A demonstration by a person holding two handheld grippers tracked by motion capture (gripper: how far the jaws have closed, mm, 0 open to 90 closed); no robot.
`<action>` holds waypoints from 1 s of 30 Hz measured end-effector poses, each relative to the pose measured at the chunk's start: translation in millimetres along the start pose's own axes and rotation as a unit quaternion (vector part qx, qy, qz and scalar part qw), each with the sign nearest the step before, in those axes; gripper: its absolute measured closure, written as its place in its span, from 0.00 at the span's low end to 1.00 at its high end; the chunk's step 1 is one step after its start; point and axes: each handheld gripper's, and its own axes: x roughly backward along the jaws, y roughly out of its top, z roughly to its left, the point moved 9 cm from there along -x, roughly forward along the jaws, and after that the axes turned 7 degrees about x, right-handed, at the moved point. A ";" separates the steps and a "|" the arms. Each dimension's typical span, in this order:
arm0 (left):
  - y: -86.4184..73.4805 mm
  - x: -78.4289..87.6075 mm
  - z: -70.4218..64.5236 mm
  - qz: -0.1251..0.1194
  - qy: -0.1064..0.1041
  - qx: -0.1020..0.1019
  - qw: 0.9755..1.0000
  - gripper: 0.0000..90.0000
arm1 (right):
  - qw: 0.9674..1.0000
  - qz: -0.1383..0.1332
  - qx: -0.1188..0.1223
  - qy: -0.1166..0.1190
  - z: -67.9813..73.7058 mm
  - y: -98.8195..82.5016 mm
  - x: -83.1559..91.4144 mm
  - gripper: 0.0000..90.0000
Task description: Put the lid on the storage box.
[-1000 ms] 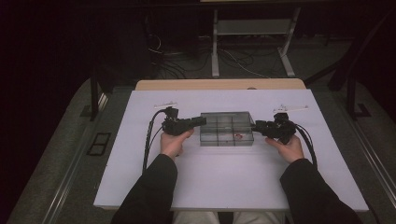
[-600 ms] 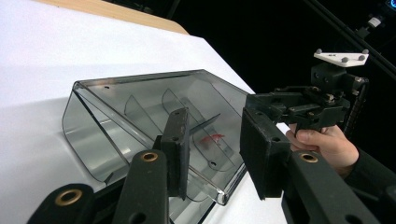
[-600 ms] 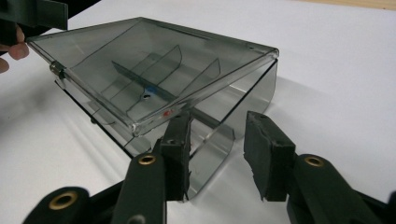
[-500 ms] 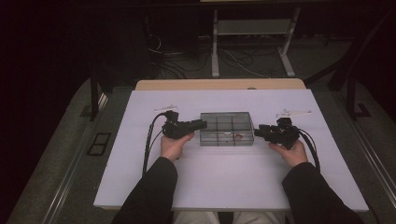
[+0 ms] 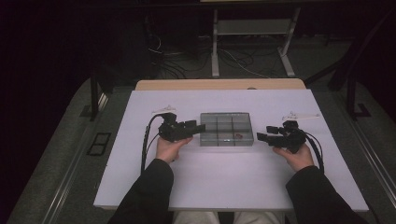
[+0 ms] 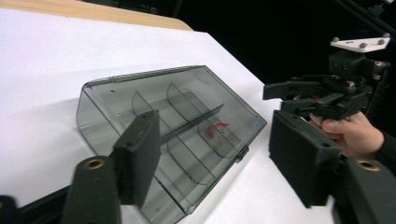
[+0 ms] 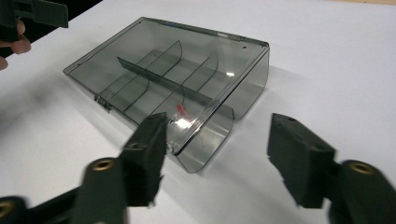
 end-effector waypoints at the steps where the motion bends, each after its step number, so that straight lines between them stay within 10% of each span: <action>1: -0.5 0.9 0.0 0.002 0.003 -0.002 1.000 0.33 | 1.000 0.000 -0.001 -0.001 1.1 -0.2 1.2 0.35; 12: -7.2 11.0 -6.7 0.026 0.032 -0.034 0.999 0.04 | 1.000 0.003 -0.006 0.022 18.6 -0.1 14.3 0.01; 30: -34.1 42.1 -20.3 0.014 0.036 -0.065 0.997 0.00 | 0.999 0.005 0.017 0.040 46.8 -13.9 32.8 0.00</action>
